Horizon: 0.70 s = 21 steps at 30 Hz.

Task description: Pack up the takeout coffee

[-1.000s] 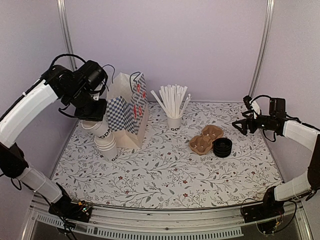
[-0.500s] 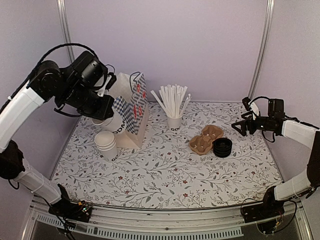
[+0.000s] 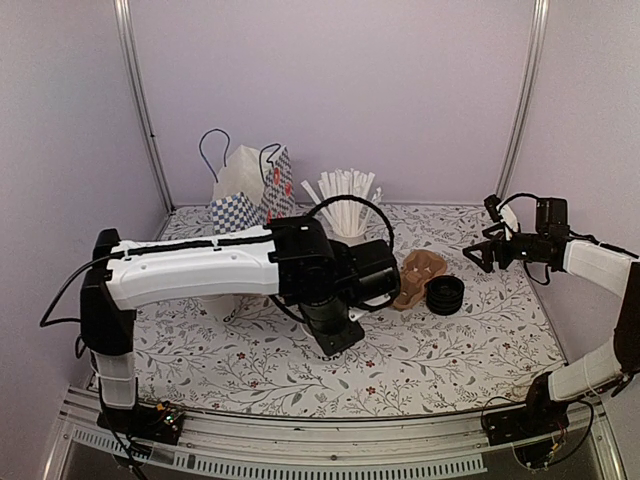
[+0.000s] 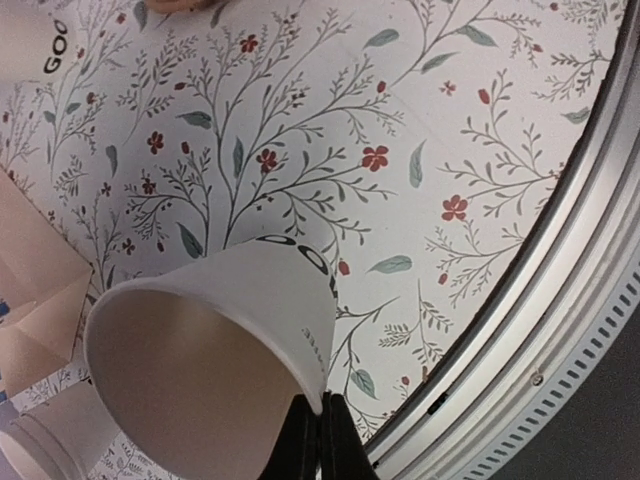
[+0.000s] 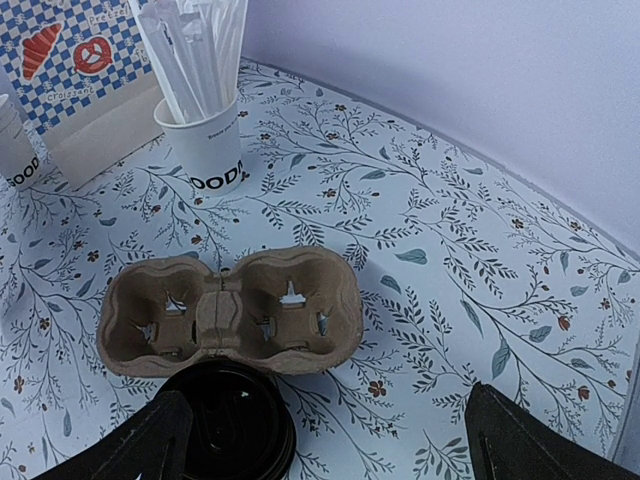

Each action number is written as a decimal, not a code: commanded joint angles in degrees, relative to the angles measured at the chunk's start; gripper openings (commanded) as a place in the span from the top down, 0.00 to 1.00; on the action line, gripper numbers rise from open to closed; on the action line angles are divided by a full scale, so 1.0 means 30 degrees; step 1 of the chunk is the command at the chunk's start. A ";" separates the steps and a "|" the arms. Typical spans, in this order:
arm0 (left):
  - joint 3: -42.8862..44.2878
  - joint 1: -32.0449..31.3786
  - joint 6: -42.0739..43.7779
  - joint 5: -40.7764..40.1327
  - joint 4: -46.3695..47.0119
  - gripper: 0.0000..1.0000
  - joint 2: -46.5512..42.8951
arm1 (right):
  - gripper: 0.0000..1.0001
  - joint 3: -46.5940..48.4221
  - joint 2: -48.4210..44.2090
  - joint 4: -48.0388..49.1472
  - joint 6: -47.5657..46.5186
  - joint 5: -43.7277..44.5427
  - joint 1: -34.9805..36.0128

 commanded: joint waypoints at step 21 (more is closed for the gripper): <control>0.1231 -0.0906 0.1925 0.1655 0.1076 1.00 0.3283 | 0.01 0.0796 0.0863 -0.0637 -0.0367 0.0165 -0.0064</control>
